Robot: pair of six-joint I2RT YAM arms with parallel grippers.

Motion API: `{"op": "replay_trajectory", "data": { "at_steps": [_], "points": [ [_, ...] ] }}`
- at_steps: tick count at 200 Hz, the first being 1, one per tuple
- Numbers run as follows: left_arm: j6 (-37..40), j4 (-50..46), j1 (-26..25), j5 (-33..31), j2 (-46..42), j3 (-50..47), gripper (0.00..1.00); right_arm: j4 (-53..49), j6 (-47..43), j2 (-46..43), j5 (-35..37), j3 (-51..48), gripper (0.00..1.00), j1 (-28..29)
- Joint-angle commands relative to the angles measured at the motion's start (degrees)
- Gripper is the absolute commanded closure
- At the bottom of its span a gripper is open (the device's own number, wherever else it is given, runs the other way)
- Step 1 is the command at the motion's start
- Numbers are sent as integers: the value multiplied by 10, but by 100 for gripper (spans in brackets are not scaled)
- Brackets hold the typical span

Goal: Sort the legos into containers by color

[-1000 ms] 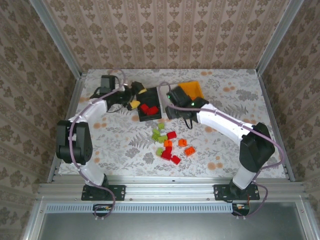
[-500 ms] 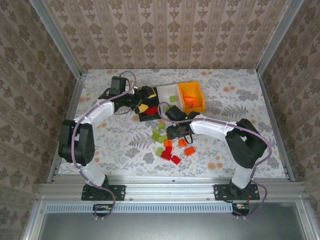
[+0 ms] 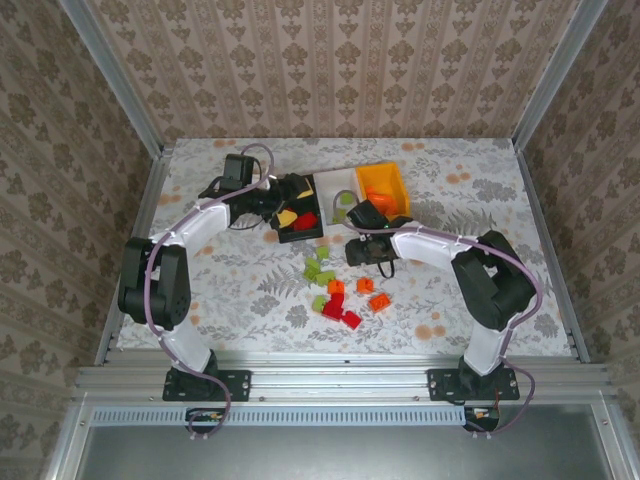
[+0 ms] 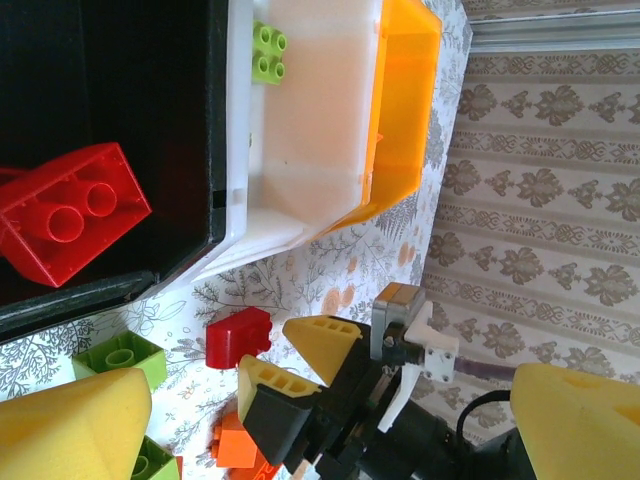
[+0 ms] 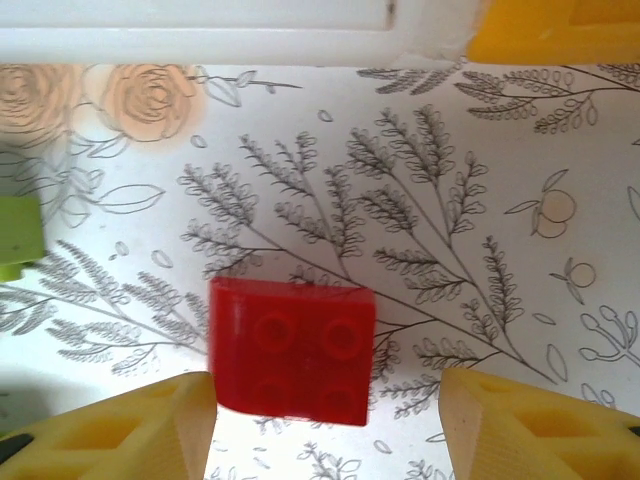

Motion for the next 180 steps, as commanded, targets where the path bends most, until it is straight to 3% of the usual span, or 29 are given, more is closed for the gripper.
{"op": "replay_trajectory", "data": {
  "at_steps": [1, 33, 77, 94, 135, 180],
  "points": [
    [12, -1, 8, 5, 0, 12, 5, 4, 0, -18, -3, 8, 37, 14],
    [11, 0, 10, 6, 2, 11, 5, 36, 11, 14, 5, 3, 30, 7],
    [9, 5, 9, 8, 0, 11, 5, 22, 6, 54, 38, 25, 29, 5],
    [9, 4, 10, 9, -1, 11, 5, 17, 6, 67, 36, 31, 32, 6],
    [7, 5, 16, 10, -1, 11, 5, 20, 5, 46, 53, 20, 51, 12],
    [1, 11, 43, 13, -7, 10, 5, 0, -3, -1, 72, 57, 54, 25]
  ]
}}
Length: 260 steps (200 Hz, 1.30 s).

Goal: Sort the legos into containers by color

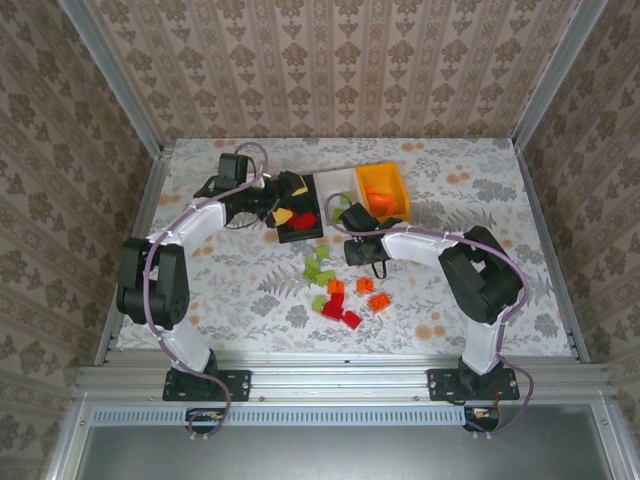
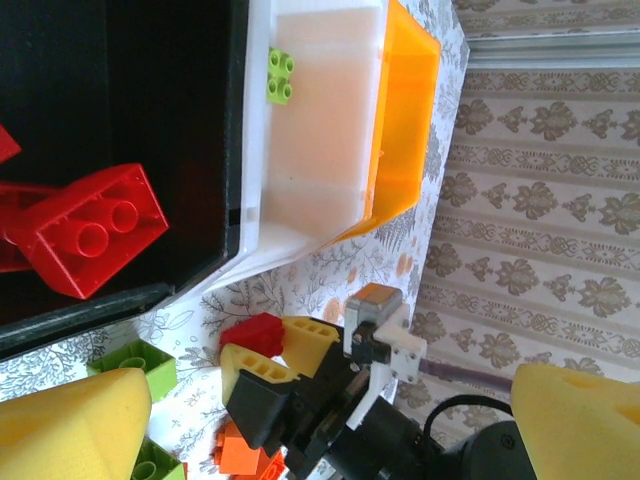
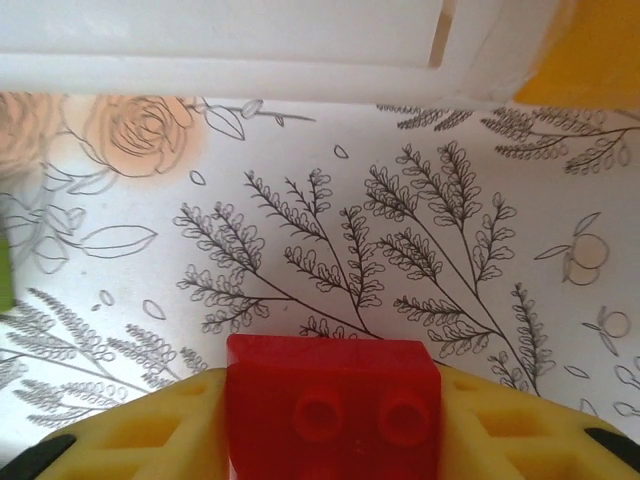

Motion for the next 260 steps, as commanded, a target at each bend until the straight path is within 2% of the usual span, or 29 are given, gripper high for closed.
{"op": "replay_trajectory", "data": {
  "at_steps": [1, 38, 87, 130, 148, 164, 191, 206, 236, 260],
  "points": [
    [1, 8, 21, 11, -7, 10, 5, -17, -7, -40, 26, 39, 54, 13],
    [-6, 14, 83, 14, -13, 8, 5, -29, -17, -2, 36, 160, 54, 53],
    [-46, 52, 198, 13, -8, -21, 5, -74, -37, 196, 40, 424, 53, 71],
    [-66, 75, 197, 25, -2, -27, 5, -150, -59, 296, 48, 580, 51, 70],
    [-67, 77, 191, 27, -6, -26, 5, -176, -65, 305, 44, 610, 42, 72],
    [-69, 79, 187, 31, -8, -25, 5, -197, -75, 294, 73, 632, 33, 81],
    [-74, 83, 169, 37, -20, -23, 5, -206, -81, 246, 97, 633, 30, 86],
    [-66, 77, 156, 37, -29, -19, 5, -198, -79, 198, 105, 596, 30, 89],
    [-39, 46, 109, 26, -37, -8, 4, -135, -53, 57, 110, 384, 32, 91],
    [-23, 31, 33, 22, -27, 0, 4, -127, -22, -51, 107, 210, 37, 90]
  ]
}}
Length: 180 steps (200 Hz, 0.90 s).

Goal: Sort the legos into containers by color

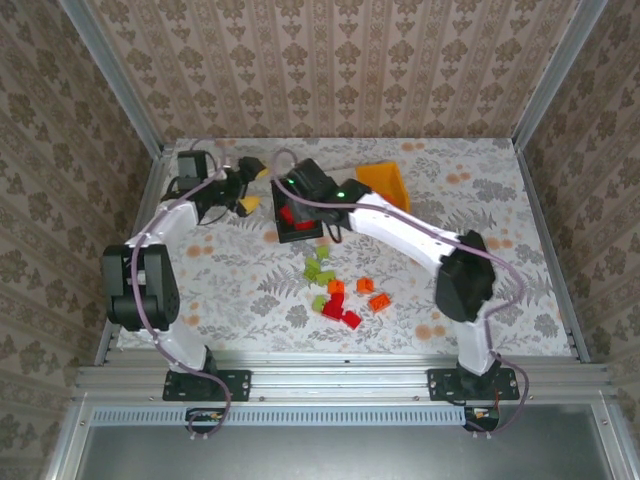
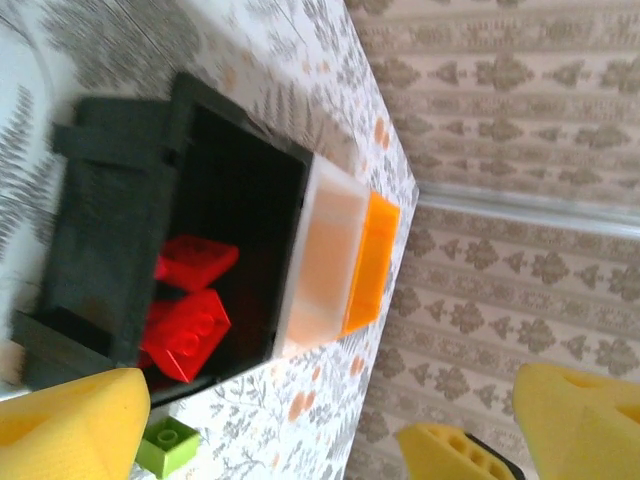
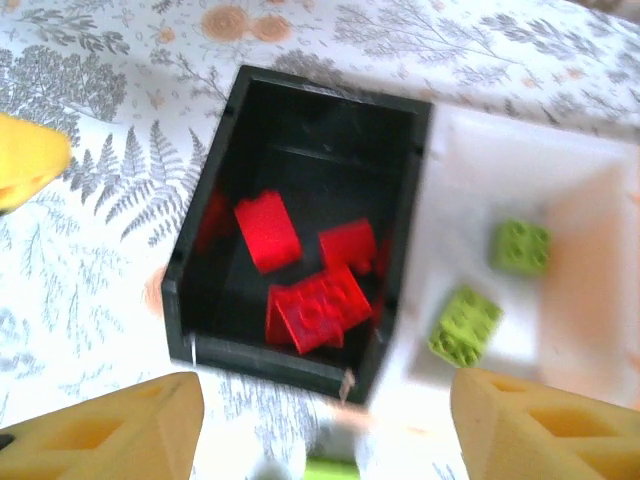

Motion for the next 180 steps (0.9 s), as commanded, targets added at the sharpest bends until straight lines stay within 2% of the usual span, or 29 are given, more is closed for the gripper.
{"op": "replay_trajectory", "data": {
  "at_steps": [1, 17, 32, 63, 104, 133, 180],
  "points": [
    [32, -30, -68, 4, -6, 20, 4, 4, 36, -88, 17, -134, 37, -1],
    [41, -39, -129, 6, 10, 26, 4, -13, 63, -148, 18, -224, 43, -3],
    [41, -42, -176, 7, 23, 27, 5, -21, 103, -196, -5, -301, 43, -4],
    [37, -41, -213, -4, 27, 17, 5, 22, 184, -249, -53, -422, 32, -4],
    [40, -43, -206, -6, 34, 19, 5, 57, 195, -201, -43, -456, 29, -5],
    [52, -55, -206, -9, 37, 24, 5, 89, 182, -176, -70, -468, 30, -19],
    [57, -59, -206, -11, 35, 27, 5, 111, 178, -146, -118, -474, 37, -45]
  ]
}}
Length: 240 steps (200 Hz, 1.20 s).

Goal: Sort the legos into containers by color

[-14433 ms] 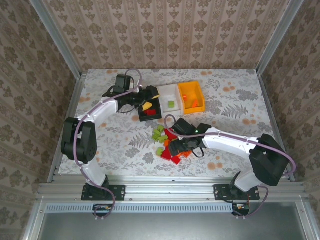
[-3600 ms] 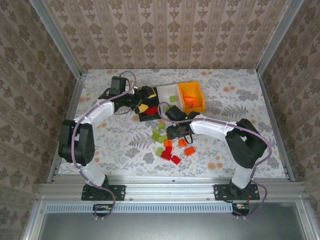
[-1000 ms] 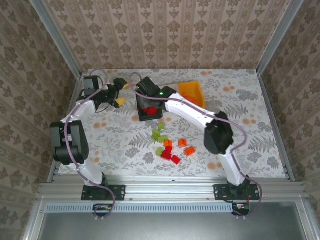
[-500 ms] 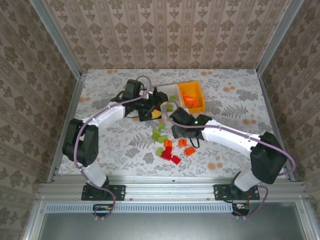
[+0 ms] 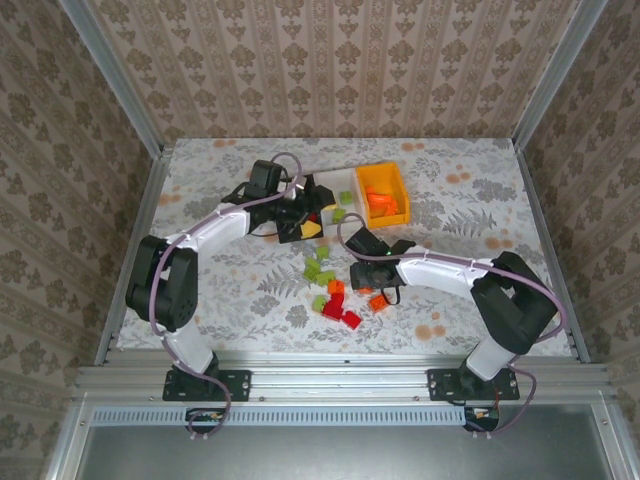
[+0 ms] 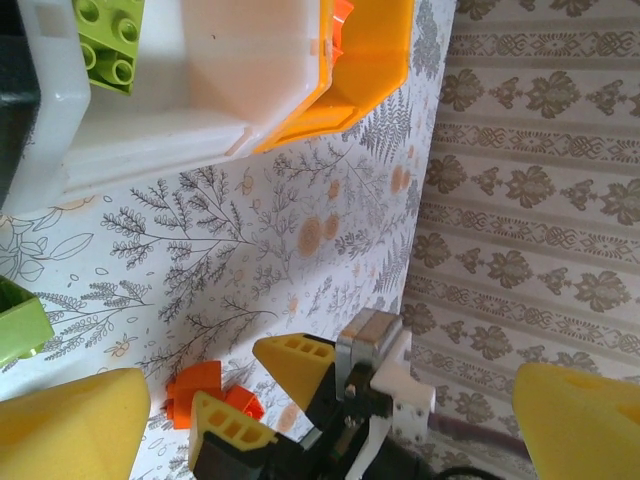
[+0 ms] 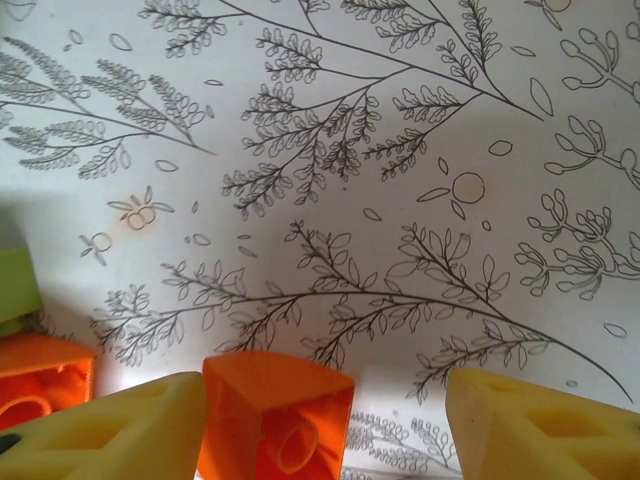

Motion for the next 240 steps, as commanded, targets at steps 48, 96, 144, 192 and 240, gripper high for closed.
{"op": "replay_trajectory", "data": {
  "at_steps": [48, 96, 144, 192, 240],
  "points": [
    [21, -17, 2, -5, 4, 14, 5, 24, 10, 44, -64, -7, 44, -6],
    [22, -19, 19, -6, -1, 14, 5, 30, 27, 45, -67, -2, 54, 0],
    [22, -19, 20, -6, -1, 14, 5, 21, 35, 29, -38, 1, 63, 16],
    [22, -19, 23, -6, 2, 14, 5, 9, 23, 6, -10, 13, 63, 18],
    [20, -17, 32, -3, 3, 14, 5, -10, -9, 5, 9, 48, 63, 3]
  ]
}}
